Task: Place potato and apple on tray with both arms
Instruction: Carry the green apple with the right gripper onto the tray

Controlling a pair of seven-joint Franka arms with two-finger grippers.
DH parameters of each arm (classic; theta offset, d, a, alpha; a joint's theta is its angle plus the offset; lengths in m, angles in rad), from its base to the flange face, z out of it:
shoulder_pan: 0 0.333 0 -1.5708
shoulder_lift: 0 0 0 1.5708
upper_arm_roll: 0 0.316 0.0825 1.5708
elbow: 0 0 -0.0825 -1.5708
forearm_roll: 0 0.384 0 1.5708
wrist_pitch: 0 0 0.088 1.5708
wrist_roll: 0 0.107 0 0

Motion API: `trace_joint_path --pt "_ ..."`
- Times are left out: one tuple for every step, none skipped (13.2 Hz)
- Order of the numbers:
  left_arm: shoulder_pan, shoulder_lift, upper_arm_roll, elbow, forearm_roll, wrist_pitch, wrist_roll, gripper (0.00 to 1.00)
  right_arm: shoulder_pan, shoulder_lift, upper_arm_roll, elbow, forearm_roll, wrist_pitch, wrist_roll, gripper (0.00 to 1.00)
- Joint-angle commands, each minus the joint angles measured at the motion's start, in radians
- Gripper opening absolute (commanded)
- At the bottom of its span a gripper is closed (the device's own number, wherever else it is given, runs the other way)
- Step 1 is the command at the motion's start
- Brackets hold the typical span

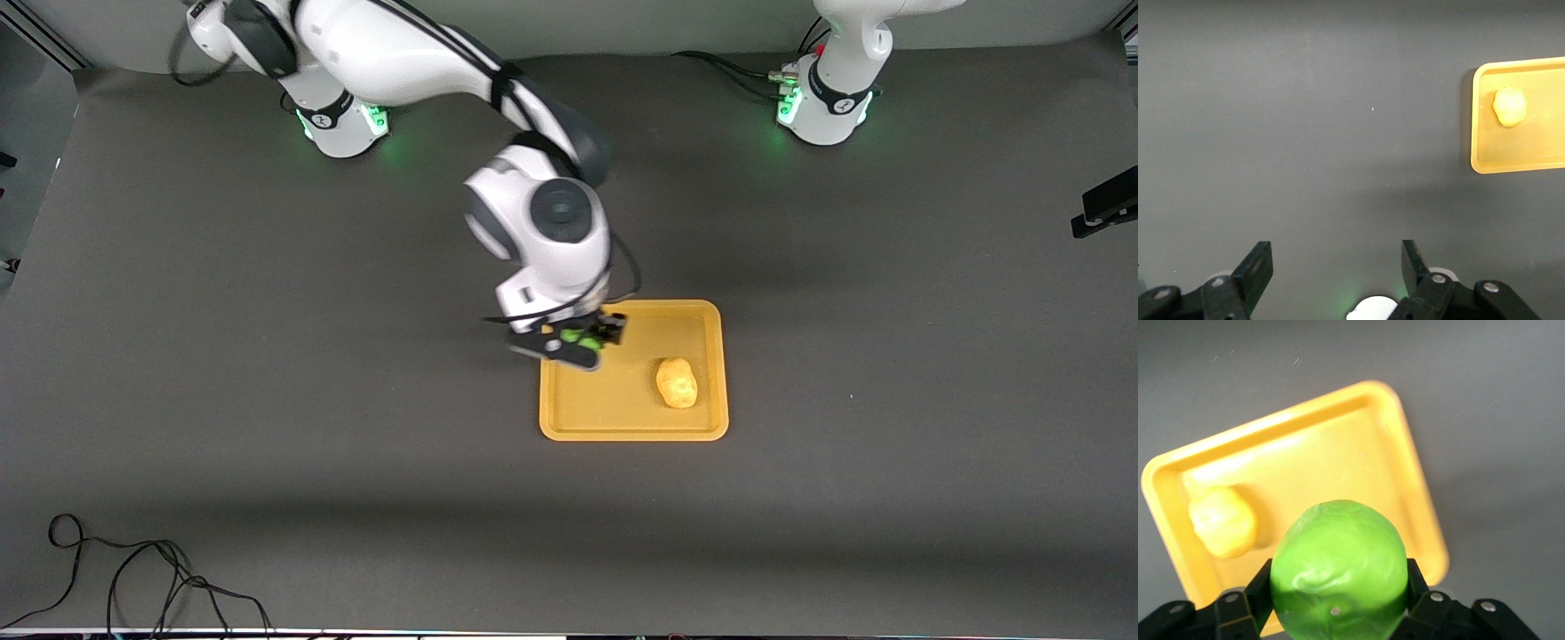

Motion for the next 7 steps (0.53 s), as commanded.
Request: trace_joint_path --pt "-0.019 -0.009 0.021 -0.004 -0.009 -0.015 -0.014 0.87 0.037 0.136 -0.014 0.118 -0.025 0.073 0.045 0.53" --pt "-0.02 -0.009 0.021 -0.006 -0.009 -0.015 -0.02 0.87 0.04 0.165 -0.012 0.117 -0.053 0.122 0.039 0.53" --pt "-0.02 -0.009 0.021 -0.007 -0.01 -0.015 -0.021 0.88 0.042 0.193 -0.009 0.117 -0.08 0.154 0.034 0.53" --pt "-0.02 -0.006 0.021 -0.007 -0.01 -0.015 -0.02 0.89 0.042 0.213 -0.008 0.117 -0.091 0.18 0.03 0.53" --pt "-0.02 -0.006 0.021 -0.007 -0.01 -0.014 -0.018 0.91 0.042 0.224 -0.008 0.115 -0.093 0.196 0.011 0.53" --pt "-0.02 -0.006 0.021 -0.007 -0.01 -0.014 -0.02 0.96 0.04 0.232 -0.009 0.115 -0.096 0.199 -0.028 0.53" --pt "-0.02 -0.006 0.021 -0.009 -0.01 -0.014 -0.018 0.98 0.04 0.235 -0.009 0.115 -0.096 0.201 -0.057 0.53"
